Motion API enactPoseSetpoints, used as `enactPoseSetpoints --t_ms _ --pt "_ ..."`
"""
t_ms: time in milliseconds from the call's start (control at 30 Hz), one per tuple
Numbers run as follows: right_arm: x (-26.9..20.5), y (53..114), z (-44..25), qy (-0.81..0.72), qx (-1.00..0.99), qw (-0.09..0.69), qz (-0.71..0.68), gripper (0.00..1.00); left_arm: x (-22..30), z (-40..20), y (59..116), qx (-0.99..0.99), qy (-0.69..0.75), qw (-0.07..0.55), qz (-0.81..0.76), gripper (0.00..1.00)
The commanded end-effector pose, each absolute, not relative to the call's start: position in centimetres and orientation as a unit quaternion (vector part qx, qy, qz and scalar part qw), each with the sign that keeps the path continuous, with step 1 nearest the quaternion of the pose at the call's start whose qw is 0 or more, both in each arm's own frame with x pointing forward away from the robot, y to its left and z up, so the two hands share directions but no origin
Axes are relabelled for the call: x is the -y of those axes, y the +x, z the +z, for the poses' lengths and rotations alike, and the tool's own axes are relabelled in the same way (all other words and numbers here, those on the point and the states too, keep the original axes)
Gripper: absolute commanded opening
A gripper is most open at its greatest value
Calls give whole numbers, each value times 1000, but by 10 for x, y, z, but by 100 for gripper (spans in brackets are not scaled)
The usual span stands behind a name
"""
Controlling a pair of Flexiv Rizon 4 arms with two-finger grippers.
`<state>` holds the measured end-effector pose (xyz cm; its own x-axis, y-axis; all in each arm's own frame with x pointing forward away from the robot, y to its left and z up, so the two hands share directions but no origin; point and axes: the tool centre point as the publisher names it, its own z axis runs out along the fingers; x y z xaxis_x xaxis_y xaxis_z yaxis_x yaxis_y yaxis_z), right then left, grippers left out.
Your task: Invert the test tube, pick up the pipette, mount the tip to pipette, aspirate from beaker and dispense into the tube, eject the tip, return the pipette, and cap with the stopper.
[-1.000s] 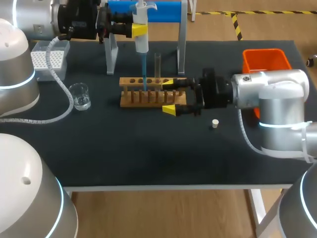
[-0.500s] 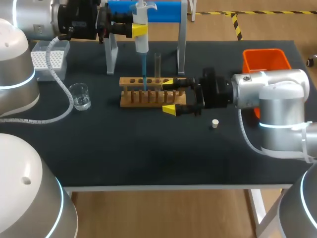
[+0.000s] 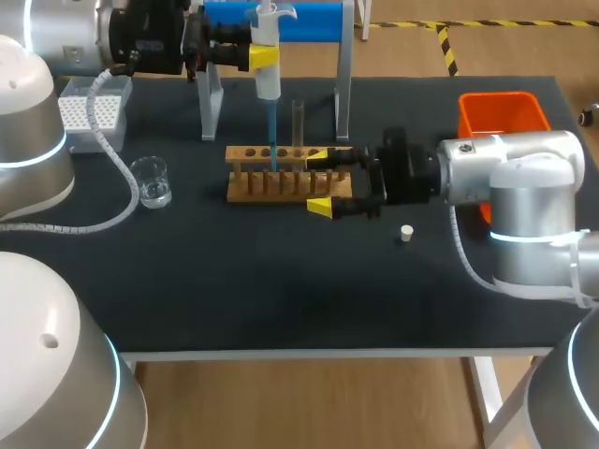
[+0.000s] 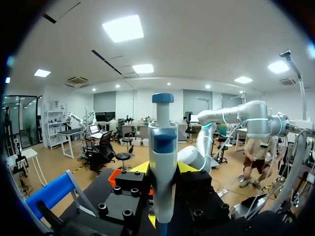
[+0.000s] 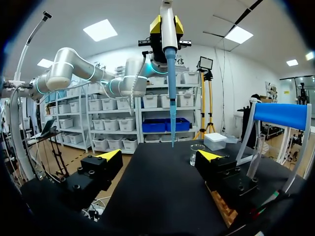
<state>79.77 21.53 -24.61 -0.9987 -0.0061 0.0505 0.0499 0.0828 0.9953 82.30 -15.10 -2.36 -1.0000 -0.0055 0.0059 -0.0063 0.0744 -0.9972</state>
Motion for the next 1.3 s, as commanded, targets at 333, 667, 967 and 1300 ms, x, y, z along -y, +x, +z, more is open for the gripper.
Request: enactPoseSetpoints --t_ms 333,667,967,1300 --pt "-214 797 -246 -15 736 21 -677 100 151 -24 823 732 4 -1 682 0" --pt "-214 797 -246 -15 736 21 -677 100 121 -23 824 732 9 -24 681 0" --pt "-214 797 -246 -15 736 21 -677 100 56 -22 837 741 20 -49 670 0" --pt "-214 797 -246 -15 736 21 -677 100 6 -33 876 746 26 -58 663 0"
